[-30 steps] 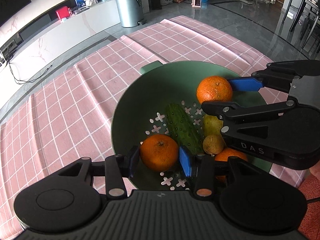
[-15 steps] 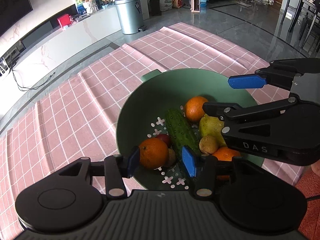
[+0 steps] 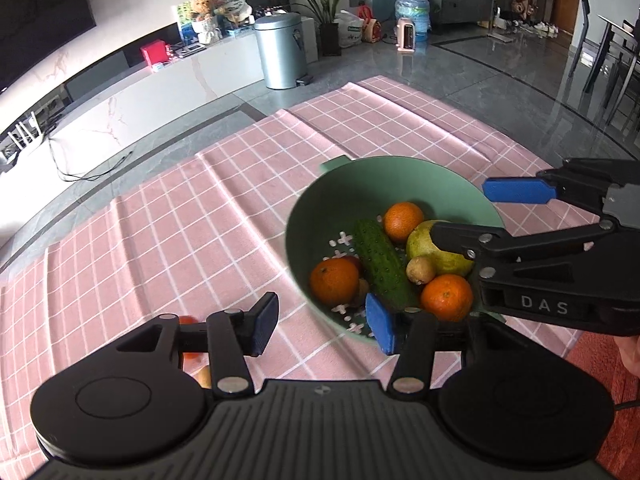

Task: Organize fruits
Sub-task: 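Withdraw both grippers from the colander toward the last orange and kiwi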

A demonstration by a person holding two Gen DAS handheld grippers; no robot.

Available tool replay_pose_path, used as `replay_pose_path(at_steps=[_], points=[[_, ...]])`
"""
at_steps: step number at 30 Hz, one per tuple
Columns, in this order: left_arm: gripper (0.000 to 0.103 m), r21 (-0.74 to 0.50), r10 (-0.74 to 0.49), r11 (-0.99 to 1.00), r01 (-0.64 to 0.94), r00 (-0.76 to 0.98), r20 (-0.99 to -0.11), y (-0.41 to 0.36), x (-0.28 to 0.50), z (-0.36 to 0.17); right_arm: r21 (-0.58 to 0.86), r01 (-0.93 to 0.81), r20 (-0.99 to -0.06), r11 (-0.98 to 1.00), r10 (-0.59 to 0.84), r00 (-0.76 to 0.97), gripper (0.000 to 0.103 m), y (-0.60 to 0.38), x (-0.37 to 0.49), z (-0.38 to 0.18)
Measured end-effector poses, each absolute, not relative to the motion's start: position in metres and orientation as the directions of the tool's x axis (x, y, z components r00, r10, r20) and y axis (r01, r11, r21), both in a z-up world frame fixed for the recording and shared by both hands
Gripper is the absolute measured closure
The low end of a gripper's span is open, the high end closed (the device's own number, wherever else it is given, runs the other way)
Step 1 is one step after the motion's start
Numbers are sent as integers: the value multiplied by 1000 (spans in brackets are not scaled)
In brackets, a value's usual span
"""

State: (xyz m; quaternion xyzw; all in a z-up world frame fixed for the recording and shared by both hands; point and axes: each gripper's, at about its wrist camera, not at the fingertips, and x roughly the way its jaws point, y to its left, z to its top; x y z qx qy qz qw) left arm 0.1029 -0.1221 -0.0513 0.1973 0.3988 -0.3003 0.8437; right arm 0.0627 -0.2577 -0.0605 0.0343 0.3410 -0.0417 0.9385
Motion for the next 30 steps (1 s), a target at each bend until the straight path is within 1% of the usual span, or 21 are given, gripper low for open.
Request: replay_pose_path(at_steps=[13, 19, 21, 23, 25, 26, 30], points=[[43, 87, -313, 804, 588, 544, -778, -65, 99, -51, 72, 91, -623, 993, -27, 782, 46, -196, 38, -62], [43, 34, -323, 828, 560, 525, -787, -36, 101, -57, 57, 63, -614, 996, -15, 789, 47, -169, 34, -70], [43, 15, -330, 833, 553, 518, -790, -28, 102, -60, 56, 42, -614, 998, 1, 790, 53, -160, 35, -74], [43, 12, -323, 839, 544, 517, -793, -22, 104, -63, 50, 17, -619, 999, 18, 785, 55, -150, 37, -77], [43, 11, -318, 844, 536, 516, -795, -16, 106, -66, 51, -7, -623, 999, 37, 781, 59, -143, 40, -80], [43, 6, -318, 846, 533, 514, -797, -14, 107, -68, 50, -19, -626, 999, 47, 778, 63, -140, 42, -82], [43, -18, -321, 855, 519, 501, -803, -3, 114, -76, 41, -68, -635, 997, 78, 768, 66, -125, 50, -89]])
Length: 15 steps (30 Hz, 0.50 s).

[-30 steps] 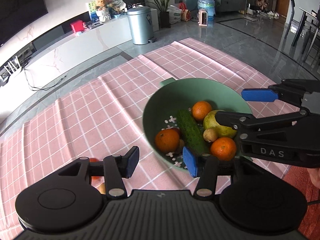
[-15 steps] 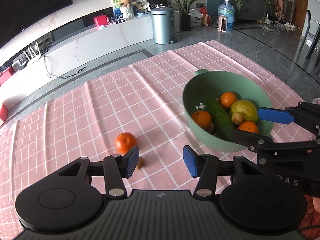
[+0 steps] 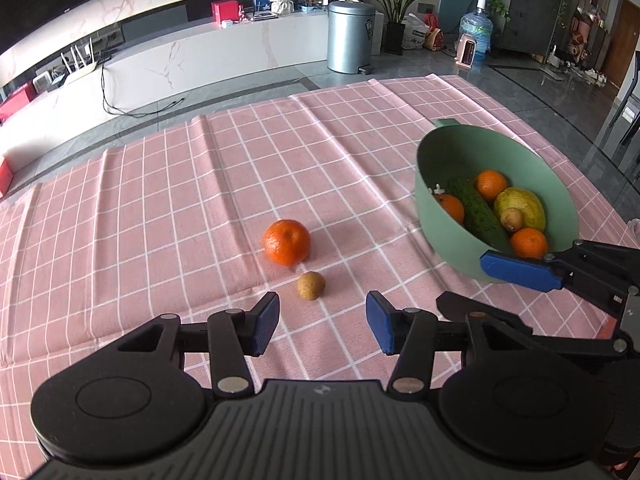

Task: Organize fruits
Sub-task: 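Withdraw both grippers from the colander toward the last orange and kiwi, then grasp the last orange with the left gripper while the right gripper grasps the brown kiwi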

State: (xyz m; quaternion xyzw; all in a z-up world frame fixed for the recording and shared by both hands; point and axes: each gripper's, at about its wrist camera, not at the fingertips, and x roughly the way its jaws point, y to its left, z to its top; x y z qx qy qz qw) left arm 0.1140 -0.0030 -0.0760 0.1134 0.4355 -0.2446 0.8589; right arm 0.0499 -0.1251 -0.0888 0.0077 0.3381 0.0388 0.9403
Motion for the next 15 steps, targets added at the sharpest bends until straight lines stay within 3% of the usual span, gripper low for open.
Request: replay_pose_path(at_steps=[15], points=[[43, -53, -269, 916, 399, 508, -818, 31, 153, -99, 36, -195, -686, 980, 166, 708, 67, -86, 112, -129]])
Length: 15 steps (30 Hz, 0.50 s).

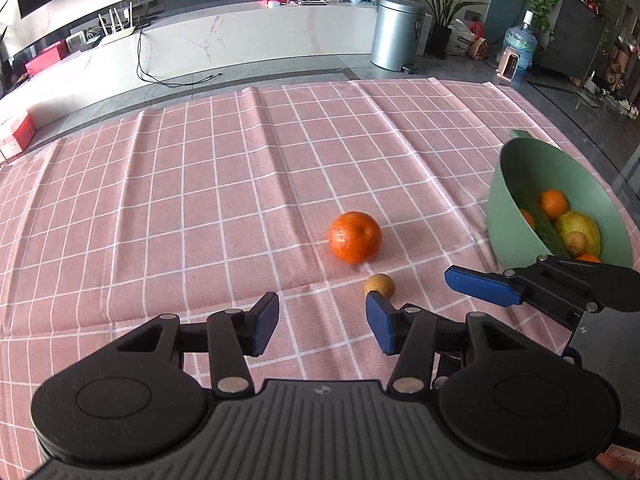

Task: Organize fruits
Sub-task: 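Grasp the last orange with the left gripper while the right gripper grasps the brown kiwi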

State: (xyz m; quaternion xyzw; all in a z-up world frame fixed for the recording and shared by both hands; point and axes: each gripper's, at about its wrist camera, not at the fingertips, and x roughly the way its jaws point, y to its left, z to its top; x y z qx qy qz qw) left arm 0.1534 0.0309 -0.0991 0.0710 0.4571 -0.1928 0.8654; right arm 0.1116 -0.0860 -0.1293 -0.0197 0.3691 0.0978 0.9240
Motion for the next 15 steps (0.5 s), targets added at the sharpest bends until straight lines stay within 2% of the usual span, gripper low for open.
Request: replay_pose_path(at_steps=[5, 11, 15], points=[[43, -63, -257, 927, 369, 504, -824, 35, 165, -105, 39, -215, -698, 976, 181, 692, 67, -79, 128, -141], [43, -68, -253, 930, 360, 497, -830, 37, 172, -113, 54, -216, -711, 975, 190, 677, 74, -78, 141, -151], [43, -67, -257, 928, 366, 499, -828, 38, 173, -118, 60, -223, -715, 973, 197, 671, 75, -79, 146, -156]])
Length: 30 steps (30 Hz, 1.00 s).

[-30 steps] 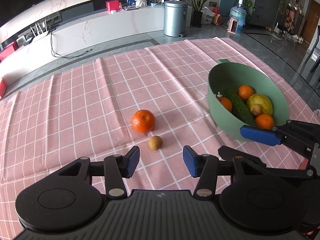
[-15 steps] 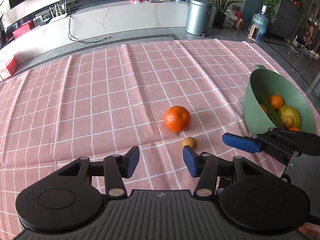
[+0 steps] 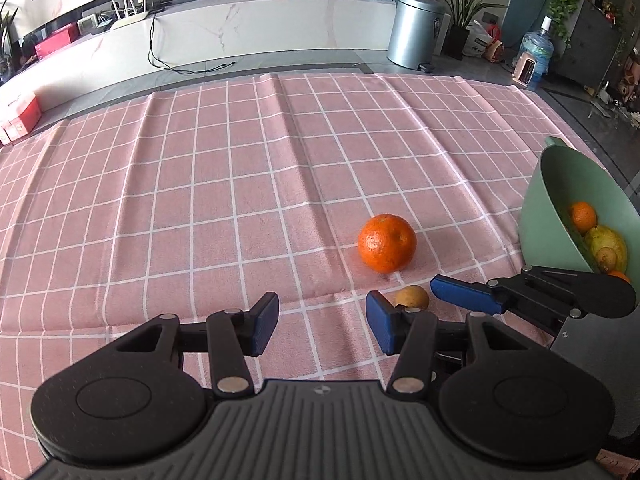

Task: Organize fruits
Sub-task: 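Grasp the last orange with the left gripper while the right gripper grasps the brown kiwi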

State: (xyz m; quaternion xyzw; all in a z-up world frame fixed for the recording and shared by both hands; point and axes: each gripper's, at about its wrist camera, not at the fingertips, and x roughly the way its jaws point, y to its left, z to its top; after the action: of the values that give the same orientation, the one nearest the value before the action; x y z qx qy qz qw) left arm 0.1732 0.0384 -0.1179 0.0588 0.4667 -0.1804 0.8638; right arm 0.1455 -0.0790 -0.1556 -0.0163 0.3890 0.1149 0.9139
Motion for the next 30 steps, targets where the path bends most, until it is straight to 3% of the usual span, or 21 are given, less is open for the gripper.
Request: replay_pose_path(at_steps=[11, 20, 30], points=[[43, -89, -268, 931, 354, 498, -825, 44, 175, -123, 53, -226, -724, 973, 193, 662, 81, -75, 146, -162], [43, -109, -359, 878, 465, 492, -793, 15, 177, -124, 17, -191, -719, 981, 145, 680, 81, -82, 137, -157], [36, -35, -355, 850, 525, 522, -776, -17, 189, -140, 30, -82, -738, 996, 77, 670, 81, -102, 129, -157]])
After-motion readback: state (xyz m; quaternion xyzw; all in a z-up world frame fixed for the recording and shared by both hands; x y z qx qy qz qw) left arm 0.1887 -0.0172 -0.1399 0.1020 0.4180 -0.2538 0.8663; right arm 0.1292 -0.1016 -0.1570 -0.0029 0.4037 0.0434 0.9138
